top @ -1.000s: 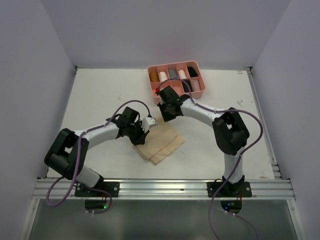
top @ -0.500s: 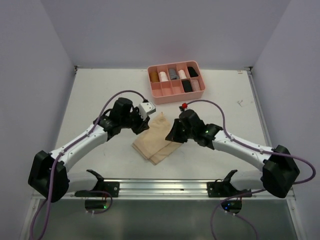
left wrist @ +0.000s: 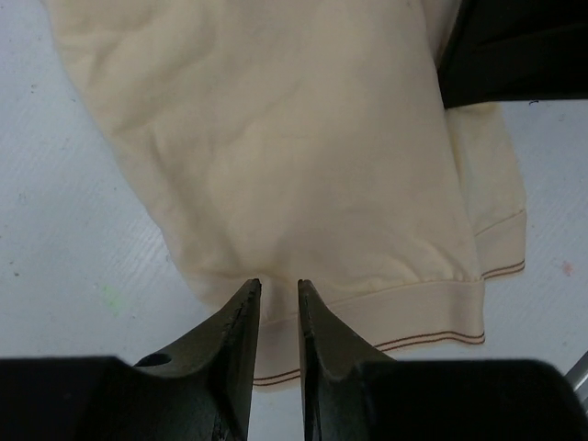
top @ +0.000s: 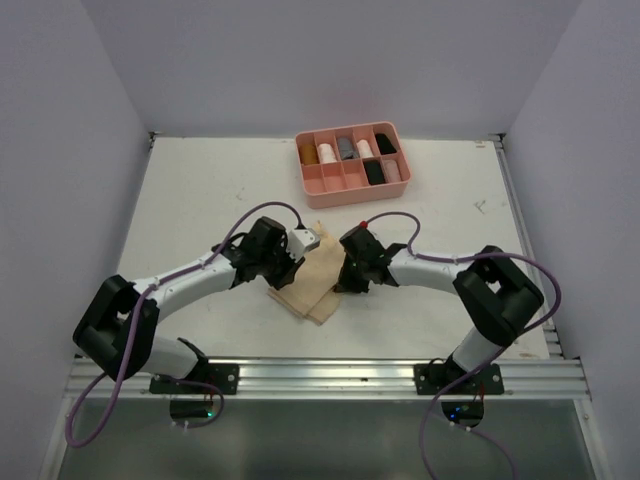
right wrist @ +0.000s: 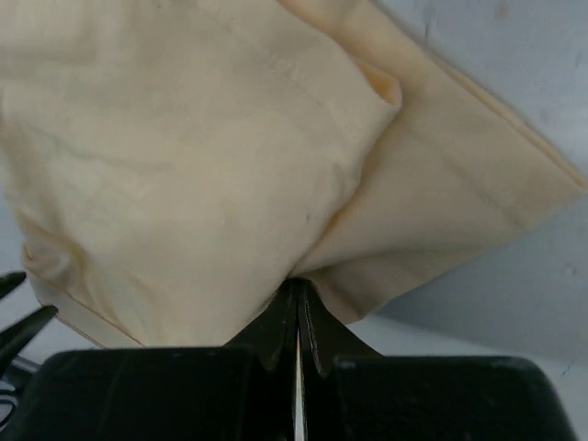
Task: Roll the underwear
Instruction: Fold the underwear
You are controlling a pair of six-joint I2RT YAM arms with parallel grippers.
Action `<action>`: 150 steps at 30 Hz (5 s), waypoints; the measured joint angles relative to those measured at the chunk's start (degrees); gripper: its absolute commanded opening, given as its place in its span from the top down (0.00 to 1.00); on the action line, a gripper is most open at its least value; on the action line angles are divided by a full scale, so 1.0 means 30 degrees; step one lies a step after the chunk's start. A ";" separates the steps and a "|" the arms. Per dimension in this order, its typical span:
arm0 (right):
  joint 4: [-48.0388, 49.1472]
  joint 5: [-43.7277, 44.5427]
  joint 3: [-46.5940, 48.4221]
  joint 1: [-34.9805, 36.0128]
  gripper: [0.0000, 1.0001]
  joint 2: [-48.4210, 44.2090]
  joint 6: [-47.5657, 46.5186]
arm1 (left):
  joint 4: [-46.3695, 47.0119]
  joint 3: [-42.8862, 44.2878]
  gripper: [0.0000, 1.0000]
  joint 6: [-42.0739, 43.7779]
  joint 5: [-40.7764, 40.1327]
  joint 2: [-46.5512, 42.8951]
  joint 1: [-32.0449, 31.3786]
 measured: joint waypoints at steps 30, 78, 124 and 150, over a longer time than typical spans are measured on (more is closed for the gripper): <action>0.6586 -0.1537 -0.5049 -0.0576 1.00 -0.2674 0.3526 | -0.0627 0.2922 0.55 -0.5967 -0.1792 0.2055 -0.5479; 0.5421 -0.1231 -0.6135 -0.0568 0.93 -0.8240 0.3395 | -0.2113 0.6003 1.00 -0.6441 -0.2098 0.1610 -0.5719; 2.6192 0.0240 -0.8437 0.3140 1.00 0.5807 1.1883 | -0.1392 0.7410 1.00 -0.8182 -0.0780 0.2892 -0.4838; 0.2871 0.2914 -0.6790 0.3206 0.94 -1.1081 0.7431 | 0.1217 0.6630 1.00 -0.9224 0.1013 0.4976 -0.4218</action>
